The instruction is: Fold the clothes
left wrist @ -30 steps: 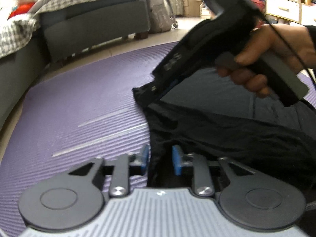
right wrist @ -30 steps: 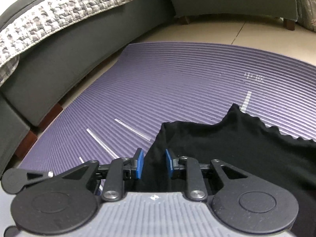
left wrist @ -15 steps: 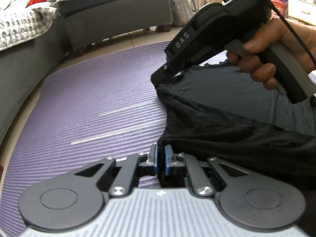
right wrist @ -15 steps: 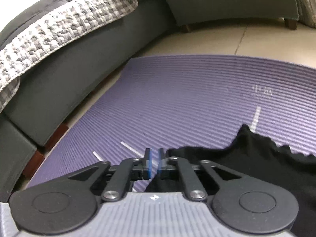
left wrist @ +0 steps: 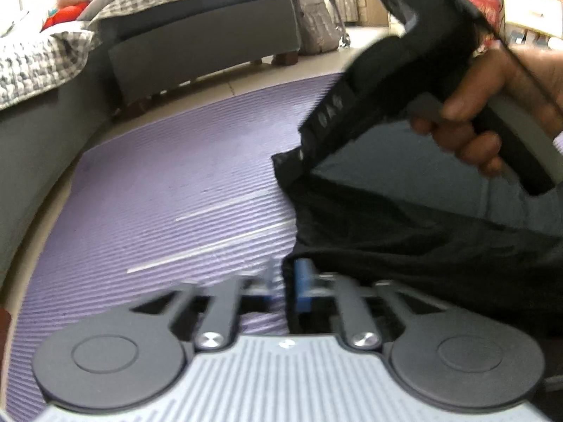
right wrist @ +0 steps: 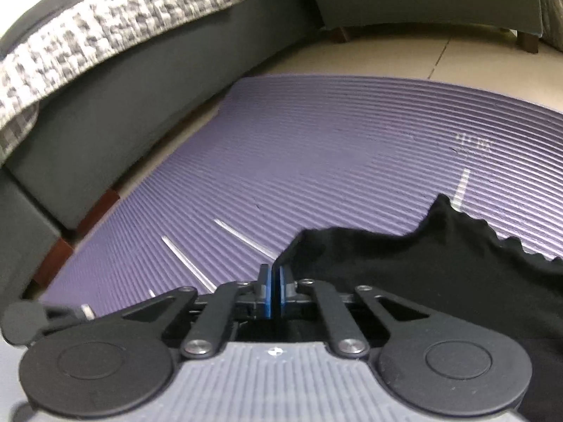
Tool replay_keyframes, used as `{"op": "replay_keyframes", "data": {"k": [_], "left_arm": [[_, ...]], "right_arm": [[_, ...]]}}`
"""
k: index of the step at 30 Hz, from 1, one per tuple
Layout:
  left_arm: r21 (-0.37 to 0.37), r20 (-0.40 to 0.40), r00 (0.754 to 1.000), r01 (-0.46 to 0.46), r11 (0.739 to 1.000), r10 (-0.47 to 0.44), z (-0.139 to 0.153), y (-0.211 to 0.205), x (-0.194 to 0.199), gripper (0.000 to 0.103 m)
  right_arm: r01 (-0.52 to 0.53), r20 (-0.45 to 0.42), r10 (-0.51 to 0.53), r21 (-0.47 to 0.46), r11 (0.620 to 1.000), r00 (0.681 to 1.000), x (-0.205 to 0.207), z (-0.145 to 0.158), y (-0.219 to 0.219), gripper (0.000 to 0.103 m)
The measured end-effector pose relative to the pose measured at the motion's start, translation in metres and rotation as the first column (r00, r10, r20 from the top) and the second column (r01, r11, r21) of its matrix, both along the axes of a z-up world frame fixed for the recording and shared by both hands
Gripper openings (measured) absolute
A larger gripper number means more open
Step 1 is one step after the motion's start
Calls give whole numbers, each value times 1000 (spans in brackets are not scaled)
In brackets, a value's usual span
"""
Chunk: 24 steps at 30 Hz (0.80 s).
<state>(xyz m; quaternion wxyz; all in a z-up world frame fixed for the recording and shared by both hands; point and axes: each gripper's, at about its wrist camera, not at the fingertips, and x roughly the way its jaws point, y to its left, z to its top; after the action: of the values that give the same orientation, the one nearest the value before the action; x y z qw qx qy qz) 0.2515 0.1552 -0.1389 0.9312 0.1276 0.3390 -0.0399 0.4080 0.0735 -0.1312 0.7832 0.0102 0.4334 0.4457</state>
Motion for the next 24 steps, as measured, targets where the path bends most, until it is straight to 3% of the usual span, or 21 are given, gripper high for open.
{"op": "replay_keyframes", "data": {"k": [5,11,13,15,21,24], "left_arm": [[-12,-22,998,-65,998,65,3,7,2,8],[1,-49,997,-66,998,66,5,7,4,9],[-4,-60,996,-63,998,63,6,10,4,12],[-12,-79,995,-58,998,57,8,13,4,20],[-114,-84,993,-97,989,88,27,37,6,20],[-271,-21,994,-106,957,104,37,44,4,20]], "right_arm": [[4,13,-4,17,1000,1000,10,6,9,2],[15,11,-14,-19,1000,1000,21,-5,23,2],[21,7,-21,-29,999,1000,22,-9,25,3],[52,-4,-52,-18,999,999,22,-9,19,10],[59,55,-57,-46,997,997,8,1,6,13],[55,82,-49,-71,996,995,4,2,5,21]]}}
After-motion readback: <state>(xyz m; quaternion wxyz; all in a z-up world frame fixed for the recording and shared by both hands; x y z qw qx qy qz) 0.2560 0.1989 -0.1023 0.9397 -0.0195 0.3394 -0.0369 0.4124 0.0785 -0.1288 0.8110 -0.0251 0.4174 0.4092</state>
